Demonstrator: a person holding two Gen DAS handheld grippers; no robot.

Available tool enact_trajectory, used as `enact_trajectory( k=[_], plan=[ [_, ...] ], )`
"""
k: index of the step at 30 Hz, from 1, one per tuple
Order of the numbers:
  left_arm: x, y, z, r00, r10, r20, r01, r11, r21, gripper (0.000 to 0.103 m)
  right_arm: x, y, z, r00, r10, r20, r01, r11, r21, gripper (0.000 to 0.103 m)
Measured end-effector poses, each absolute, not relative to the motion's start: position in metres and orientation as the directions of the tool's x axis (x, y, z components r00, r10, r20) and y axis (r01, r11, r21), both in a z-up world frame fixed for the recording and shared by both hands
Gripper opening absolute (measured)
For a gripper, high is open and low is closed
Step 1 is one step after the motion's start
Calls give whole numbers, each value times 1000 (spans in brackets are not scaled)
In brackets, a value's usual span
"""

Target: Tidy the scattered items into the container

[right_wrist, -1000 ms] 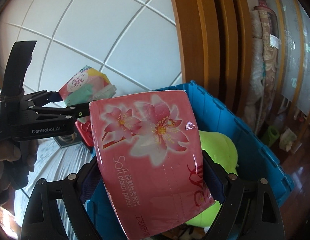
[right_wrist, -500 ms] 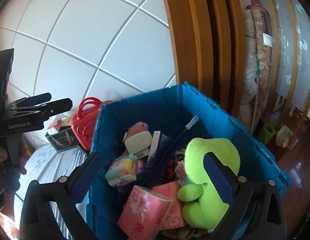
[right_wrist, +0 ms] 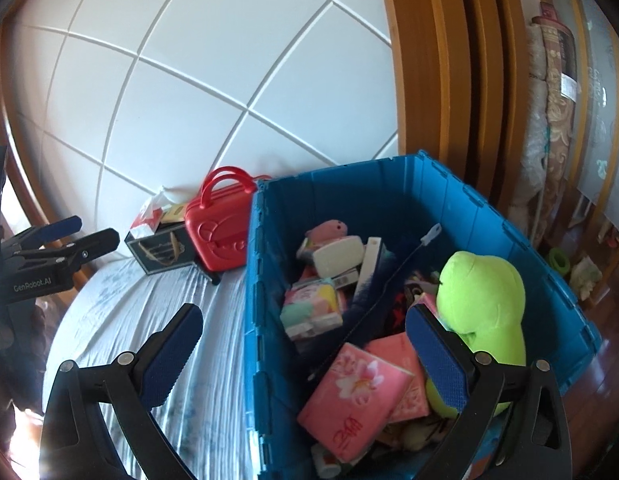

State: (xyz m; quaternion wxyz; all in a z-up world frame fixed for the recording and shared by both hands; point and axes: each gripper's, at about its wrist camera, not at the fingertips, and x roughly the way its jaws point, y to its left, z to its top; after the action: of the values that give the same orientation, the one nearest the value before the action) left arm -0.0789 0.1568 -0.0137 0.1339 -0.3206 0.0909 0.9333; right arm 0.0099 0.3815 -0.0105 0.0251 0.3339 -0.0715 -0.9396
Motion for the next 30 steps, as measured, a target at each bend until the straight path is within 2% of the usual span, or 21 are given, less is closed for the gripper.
enact_trajectory(
  k=[15, 30],
  plan=[
    [-9, 46, -44, -726, 36, -687, -112, -991, 66, 103, 30, 290, -5, -731, -147, -666, 110, -989, 97, 103],
    [25, -15, -32, -747, -28, -664, -16, -998, 60, 103, 48, 254, 2, -727, -100, -679, 105, -994, 34, 103]
  ],
)
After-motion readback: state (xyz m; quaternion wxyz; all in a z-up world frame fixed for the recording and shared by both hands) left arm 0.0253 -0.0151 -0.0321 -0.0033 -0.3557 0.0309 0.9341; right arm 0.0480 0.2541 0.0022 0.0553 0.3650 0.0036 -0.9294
